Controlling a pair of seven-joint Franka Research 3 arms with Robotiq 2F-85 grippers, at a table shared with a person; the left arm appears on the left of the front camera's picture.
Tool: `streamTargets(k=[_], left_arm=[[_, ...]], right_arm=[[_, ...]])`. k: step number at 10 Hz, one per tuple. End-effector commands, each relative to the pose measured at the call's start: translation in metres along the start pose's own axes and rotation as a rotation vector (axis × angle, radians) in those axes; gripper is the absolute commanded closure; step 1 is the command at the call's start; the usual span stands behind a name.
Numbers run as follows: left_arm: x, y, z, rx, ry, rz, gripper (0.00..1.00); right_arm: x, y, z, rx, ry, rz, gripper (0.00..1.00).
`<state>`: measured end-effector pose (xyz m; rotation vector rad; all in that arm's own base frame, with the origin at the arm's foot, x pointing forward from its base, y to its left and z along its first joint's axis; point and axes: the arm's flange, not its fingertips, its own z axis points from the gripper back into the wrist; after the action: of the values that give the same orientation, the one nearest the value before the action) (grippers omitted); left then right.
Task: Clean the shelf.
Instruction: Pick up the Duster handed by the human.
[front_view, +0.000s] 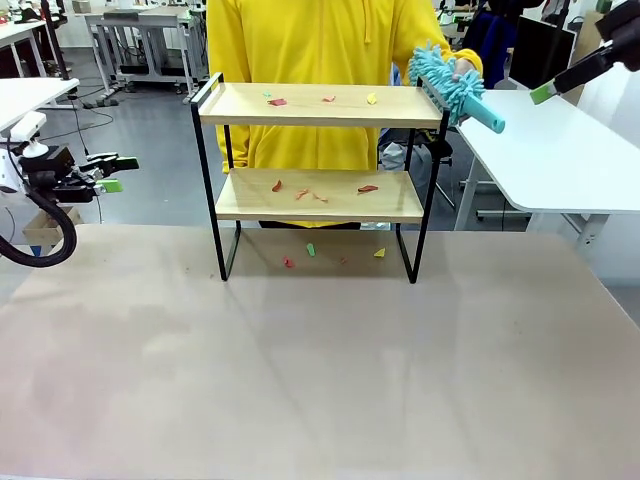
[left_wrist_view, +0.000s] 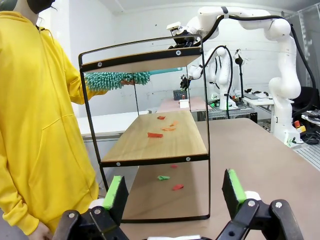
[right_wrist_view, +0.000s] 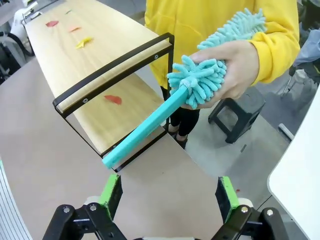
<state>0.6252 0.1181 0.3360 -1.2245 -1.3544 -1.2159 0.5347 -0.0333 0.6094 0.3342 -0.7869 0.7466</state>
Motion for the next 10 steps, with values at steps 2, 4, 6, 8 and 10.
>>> streamTargets(k=[2, 4, 6, 8, 10], left_arm=[[0.003, -0.001, 0.0, 0.001, -0.001, -0.018, 0.0], [0.003, -0.001, 0.0, 0.001, -0.001, -0.018, 0.0], [0.003, -0.001, 0.0, 0.001, -0.001, -0.018, 0.0], [0.003, -0.001, 0.0, 0.001, -0.001, -0.018, 0.0], [0.003, -0.001, 0.0, 0.001, -0.001, -0.018, 0.0]], right_arm=[[0.032, 0.043, -0.002, -0.084, 0.054, -0.114, 0.0], [0.063, 0.073, -0.013, -0.108, 0.144, -0.232, 0.0], [0.082, 0.101, -0.028, -0.173, 0.197, -0.301, 0.0], [0.086, 0.112, -0.044, -0.251, 0.221, -0.364, 0.0], [0.079, 0.116, -0.064, -0.34, 0.225, -0.425, 0.0]])
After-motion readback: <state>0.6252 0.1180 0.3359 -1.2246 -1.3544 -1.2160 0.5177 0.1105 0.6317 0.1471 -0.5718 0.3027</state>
